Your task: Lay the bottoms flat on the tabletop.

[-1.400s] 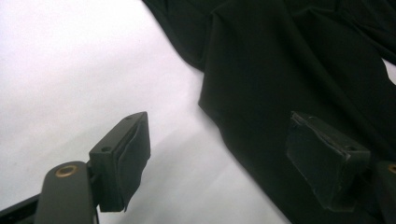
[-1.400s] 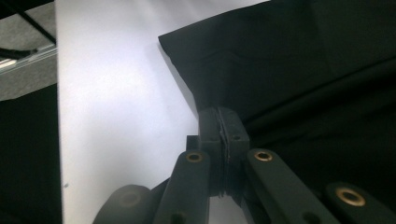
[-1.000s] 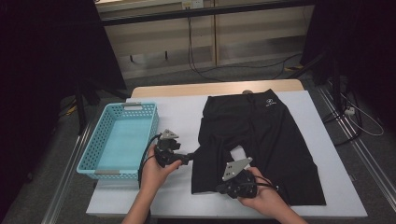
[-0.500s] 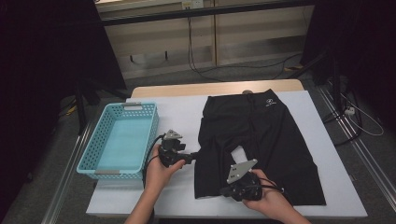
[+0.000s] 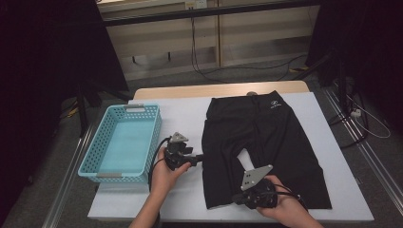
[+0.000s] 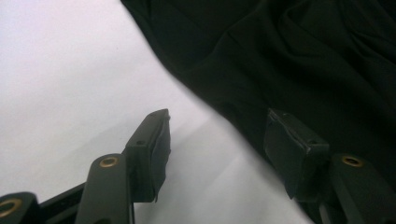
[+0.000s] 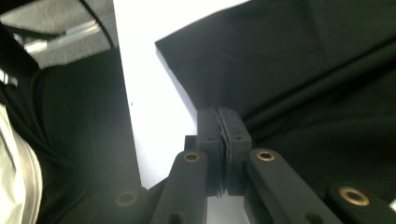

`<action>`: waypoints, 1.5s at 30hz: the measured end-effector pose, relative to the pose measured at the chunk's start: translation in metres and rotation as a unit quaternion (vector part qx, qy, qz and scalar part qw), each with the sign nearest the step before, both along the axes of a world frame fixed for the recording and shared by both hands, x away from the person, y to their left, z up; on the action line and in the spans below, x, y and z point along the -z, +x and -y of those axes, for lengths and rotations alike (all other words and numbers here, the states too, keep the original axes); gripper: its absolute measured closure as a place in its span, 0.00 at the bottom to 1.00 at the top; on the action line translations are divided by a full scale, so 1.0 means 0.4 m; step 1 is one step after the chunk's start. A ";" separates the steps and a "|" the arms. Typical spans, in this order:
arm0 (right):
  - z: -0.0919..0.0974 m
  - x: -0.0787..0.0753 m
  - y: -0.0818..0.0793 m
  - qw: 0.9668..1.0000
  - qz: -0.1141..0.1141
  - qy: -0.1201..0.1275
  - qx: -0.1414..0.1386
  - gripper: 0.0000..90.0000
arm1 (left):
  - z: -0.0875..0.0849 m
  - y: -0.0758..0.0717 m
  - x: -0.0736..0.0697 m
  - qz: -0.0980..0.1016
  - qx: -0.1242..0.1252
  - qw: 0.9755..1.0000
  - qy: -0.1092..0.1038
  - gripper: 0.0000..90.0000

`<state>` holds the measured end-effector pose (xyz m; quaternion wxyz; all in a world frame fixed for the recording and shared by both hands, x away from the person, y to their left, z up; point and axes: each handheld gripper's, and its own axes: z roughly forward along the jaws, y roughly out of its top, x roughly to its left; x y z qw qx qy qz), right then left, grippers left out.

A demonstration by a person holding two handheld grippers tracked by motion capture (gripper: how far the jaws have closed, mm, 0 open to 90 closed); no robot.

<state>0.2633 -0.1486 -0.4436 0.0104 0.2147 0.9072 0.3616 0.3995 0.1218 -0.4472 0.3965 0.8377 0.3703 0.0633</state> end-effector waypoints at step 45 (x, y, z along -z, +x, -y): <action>-0.155 0.010 -0.024 0.998 0.032 0.050 -0.016 1.00 | -0.001 0.004 0.000 0.000 -0.020 1.000 -0.006 0.38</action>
